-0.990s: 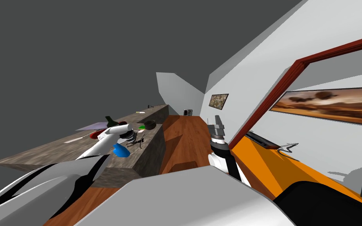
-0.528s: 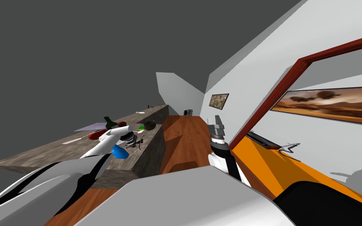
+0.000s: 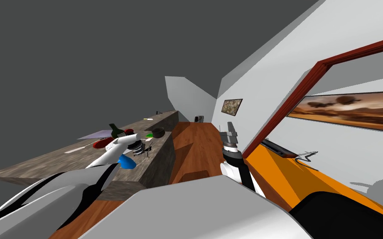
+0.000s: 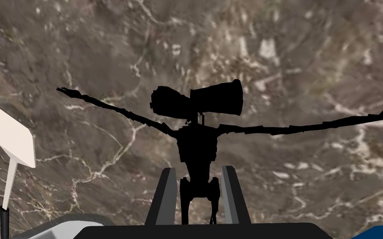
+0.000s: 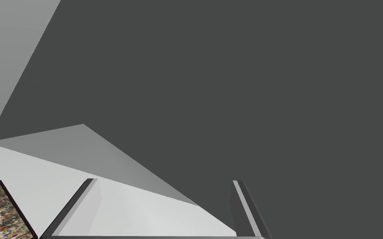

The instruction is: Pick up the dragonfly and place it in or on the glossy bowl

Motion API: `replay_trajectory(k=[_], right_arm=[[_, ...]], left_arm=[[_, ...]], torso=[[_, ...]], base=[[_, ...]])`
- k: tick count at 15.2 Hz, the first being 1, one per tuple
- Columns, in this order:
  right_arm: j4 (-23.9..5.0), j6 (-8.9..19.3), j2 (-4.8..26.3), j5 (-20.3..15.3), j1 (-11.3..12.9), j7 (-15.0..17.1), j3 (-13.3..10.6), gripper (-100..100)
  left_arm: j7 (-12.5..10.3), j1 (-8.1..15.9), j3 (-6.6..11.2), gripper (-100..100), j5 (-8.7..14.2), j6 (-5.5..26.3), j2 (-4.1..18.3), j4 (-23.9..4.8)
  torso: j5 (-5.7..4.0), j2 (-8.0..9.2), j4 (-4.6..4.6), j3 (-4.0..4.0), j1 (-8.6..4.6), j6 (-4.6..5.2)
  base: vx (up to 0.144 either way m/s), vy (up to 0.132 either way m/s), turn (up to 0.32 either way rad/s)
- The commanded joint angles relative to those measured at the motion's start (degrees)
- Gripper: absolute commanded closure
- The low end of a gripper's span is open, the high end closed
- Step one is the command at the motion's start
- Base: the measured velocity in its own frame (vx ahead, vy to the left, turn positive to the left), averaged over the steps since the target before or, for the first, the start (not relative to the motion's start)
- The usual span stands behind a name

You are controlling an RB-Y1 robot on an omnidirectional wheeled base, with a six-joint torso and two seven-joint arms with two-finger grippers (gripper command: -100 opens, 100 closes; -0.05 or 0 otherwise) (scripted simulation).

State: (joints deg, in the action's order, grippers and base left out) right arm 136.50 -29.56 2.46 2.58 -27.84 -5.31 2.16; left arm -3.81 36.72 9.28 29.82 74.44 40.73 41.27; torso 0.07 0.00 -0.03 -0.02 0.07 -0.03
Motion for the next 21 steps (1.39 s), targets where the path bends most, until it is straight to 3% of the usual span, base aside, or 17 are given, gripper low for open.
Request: replay_trajectory(k=[1, 3, 4, 5, 10, 11, 16, 21], right_arm=[[0.0, 0.0, 0.0, 0.0, 0.0, 0.0, 0.0, 0], [0.0, 0.0, 0.0, 0.0, 0.0, 0.0, 0.0, 0], [0.0, 0.0, 0.0, 0.0, 0.0, 0.0, 0.0, 0], [0.0, 0.0, -0.01, 0.0, 0.0, 0.0, 0.0, 0], [0.01, 0.0, -0.01, 0.0, -0.01, 0.0, -0.01, 0], [0.01, 0.0, -0.01, 0.0, -0.01, 0.0, -0.01, 0], [0.01, 0.0, -0.01, 0.0, -0.01, 0.0, -0.01, 0], [0.01, 0.0, 0.0, 0.0, 0.0, 0.0, -0.01, 0]], left_arm=[[0.08, 0.92, -0.06, 100, 0.41, 1.83, 1.12, 0.49], [0.22, 0.98, -0.09, 100, 0.29, 0.93, 0.85, -0.19], [0.8, 3.11, 0.97, 100, -1.38, 1.83, 1.94, 0.35], [0.8, 3.11, 0.97, 100, -1.38, 1.83, 1.94, 0.35], [2.75, 8.32, 4.04, 100, -5.74, 3.75, 4.93, 0.91], [2.75, 8.32, 4.04, 100, -5.74, 3.75, 4.93, 0.91], [5.37, 14.19, 8.07, 100, -10.62, 6.18, 8.66, 0.76], [8.23, 16.06, 10.78, 100, -11.83, 8.1, 12.06, -1.56]], torso=[[0.0, 0.0, 0.0, 0.0, 0.0, 0.0], [-0.06, 0.12, 0.04, 0.07, -0.12, -0.02], [-0.03, 0.13, 0.03, 0.07, -0.12, -0.01], [-0.1, 0.03, 0.07, 0.05, -0.24, 0.01], [-0.25, -0.28, 0.06, -0.1, -0.7, 0.07], [-0.3, -0.32, 0.11, -0.09, -0.72, 0.14], [-0.37, -0.2, 0.19, 0.01, -0.89, 0.14], [-0.27, -0.13, 0.18, 0.03, -0.5, 0.12]], base=[[-0.018, -0.019, 0.004], [-0.027, -0.028, 0.008], [0.021, -0.067, 0.039], [0.055, -0.098, 0.054], [0.085, -0.128, 0.045], [0.076, -0.097, 0.02], [0.066, -0.131, 0.029], [0.065, -0.061, -0.016]])
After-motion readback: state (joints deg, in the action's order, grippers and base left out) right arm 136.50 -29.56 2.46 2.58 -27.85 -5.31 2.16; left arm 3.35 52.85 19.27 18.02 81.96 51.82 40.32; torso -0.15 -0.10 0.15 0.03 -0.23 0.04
